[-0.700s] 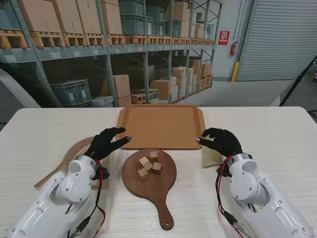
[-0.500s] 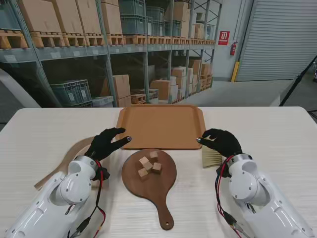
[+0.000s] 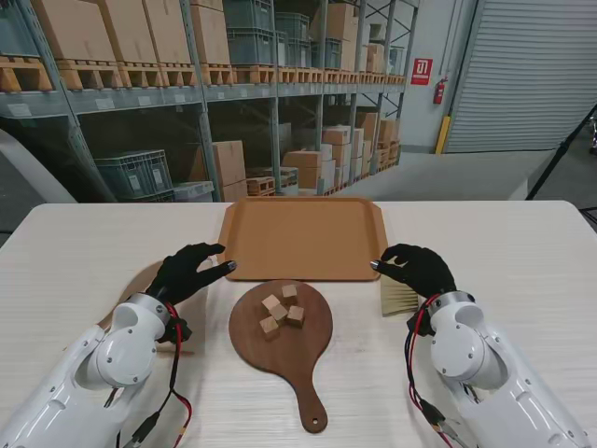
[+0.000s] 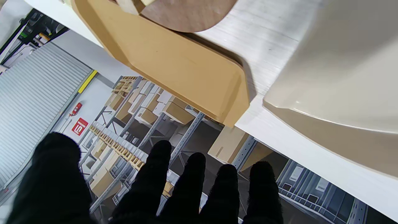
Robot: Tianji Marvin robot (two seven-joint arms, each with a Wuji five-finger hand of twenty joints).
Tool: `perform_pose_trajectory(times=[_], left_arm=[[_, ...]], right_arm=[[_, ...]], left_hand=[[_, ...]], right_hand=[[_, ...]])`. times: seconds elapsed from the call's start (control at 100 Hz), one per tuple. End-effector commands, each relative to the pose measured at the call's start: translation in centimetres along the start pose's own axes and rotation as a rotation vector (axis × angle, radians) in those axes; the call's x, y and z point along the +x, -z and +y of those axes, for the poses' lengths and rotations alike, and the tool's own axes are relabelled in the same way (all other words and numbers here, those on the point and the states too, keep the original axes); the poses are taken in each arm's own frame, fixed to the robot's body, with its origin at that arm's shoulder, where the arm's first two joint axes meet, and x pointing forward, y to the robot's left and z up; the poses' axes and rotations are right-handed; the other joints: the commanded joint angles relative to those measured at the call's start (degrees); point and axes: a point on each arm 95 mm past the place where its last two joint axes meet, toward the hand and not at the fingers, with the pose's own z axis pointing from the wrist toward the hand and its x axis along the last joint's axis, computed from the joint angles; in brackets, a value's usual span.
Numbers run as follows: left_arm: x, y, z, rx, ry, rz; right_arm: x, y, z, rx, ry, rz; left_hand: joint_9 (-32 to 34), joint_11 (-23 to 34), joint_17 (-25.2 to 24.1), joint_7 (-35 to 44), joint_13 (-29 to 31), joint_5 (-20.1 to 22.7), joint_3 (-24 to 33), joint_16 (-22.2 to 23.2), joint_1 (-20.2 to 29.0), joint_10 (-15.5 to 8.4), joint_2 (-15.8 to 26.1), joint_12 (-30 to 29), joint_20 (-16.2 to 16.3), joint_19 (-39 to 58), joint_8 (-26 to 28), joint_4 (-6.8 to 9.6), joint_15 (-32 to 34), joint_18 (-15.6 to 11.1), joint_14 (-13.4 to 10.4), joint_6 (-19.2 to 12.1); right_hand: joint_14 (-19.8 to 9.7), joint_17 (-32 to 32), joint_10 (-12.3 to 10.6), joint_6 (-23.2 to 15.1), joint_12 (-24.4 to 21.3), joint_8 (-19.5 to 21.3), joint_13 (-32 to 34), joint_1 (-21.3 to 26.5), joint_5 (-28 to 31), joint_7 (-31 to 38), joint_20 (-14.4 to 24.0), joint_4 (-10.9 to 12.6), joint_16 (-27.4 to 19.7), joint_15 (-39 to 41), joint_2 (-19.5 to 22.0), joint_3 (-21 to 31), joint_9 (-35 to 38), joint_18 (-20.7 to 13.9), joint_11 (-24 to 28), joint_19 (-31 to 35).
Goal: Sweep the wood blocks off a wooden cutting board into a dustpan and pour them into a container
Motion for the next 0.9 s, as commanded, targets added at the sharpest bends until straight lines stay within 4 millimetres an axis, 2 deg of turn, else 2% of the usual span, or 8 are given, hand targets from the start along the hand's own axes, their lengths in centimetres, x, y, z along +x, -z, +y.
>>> perform_pose_trajectory(times=[0.0, 0.36, 0.57, 0.73, 0.89], left_arm=[[-0.4, 0.7, -0.5, -0.022, -0.016, -0.006], [-4.1, 4.4, -4.5, -0.067, -0.243, -0.061], [-6.6, 6.6, -6.4, -0.105, -0.426, -0.122], [-8.3, 8.3, -6.8, -0.165, -0.551, -0.185], [-9.7, 9.5, -6.4, -0.225, -0.62, -0.247]], right_arm=[[0.0, 0.2, -0.5, 0.024, -0.005, -0.004], [-1.3, 1.3, -0.8, 0.021, 0.007, -0.029], [-1.8, 1.6, -0.8, 0.02, 0.013, -0.047], [-1.9, 1.7, -0.8, 0.022, 0.015, -0.052], [-2.0, 1.8, -0.9, 0.024, 0.012, -0.056]], left_hand=[[-1.3, -0.8, -0.43, -0.34, -0.14, -1.6, -0.65, -0.29, -1.39, -0.28, -0.45, -0.46, 0.76, 0.4, -0.98, -1.31, -0.53, -0.45, 0.53, 1.55], [-2.26, -1.58, -0.2, -2.86, 0.0, -1.44, -0.49, -1.21, -2.11, -0.15, -6.03, -1.83, 0.16, -0.38, -2.88, -1.16, -1.39, -1.49, -0.2, 6.29], [-6.55, -1.42, 0.3, -5.42, -3.69, -5.82, 0.09, -2.59, -1.06, -0.18, -10.42, -2.28, -2.88, -4.96, -5.18, -1.04, -2.09, -4.1, -1.64, 7.77], [-8.88, -1.66, 0.42, -5.93, -6.02, -8.51, 0.51, -3.27, 1.14, -0.49, -13.93, -2.49, -4.19, -7.71, -5.57, -1.12, -2.19, -5.81, -2.51, 7.81], [-9.38, -1.76, 0.81, -5.95, -6.34, -9.21, 0.7, -3.77, 2.38, -0.57, -15.53, -2.63, -4.75, -9.14, -5.62, -1.17, -2.26, -6.87, -3.0, 7.82]], right_hand=[[0.02, 0.0, 0.21, 0.11, 0.67, -0.16, 1.21, 0.71, 0.47, 0.42, 1.76, 1.32, 0.8, 1.45, 0.97, -1.12, 0.56, 2.29, 1.26, -0.49], [0.14, 0.01, 0.16, 0.12, 0.84, -0.16, 1.34, 0.73, 0.6, 0.4, 2.06, 1.32, 0.89, 1.52, 0.87, -1.08, 1.03, 2.32, 1.32, -0.56], [0.0, 0.09, 0.16, 0.32, 0.99, -0.14, 1.41, 1.05, 0.66, 0.43, 2.22, 1.33, 0.98, 1.63, 0.63, -1.06, 1.13, 2.27, 1.45, -0.53], [0.11, 0.13, 0.18, 0.37, 1.1, -0.13, 1.43, 1.09, 0.64, 0.45, 2.3, 1.34, 1.05, 1.76, 0.64, -1.07, 1.11, 2.23, 1.55, -0.52], [0.11, 0.16, 0.12, 0.35, 1.17, -0.13, 1.49, 1.18, 0.6, 0.45, 2.36, 1.35, 1.1, 1.86, 0.72, -1.1, 1.17, 2.21, 1.64, -0.49]])
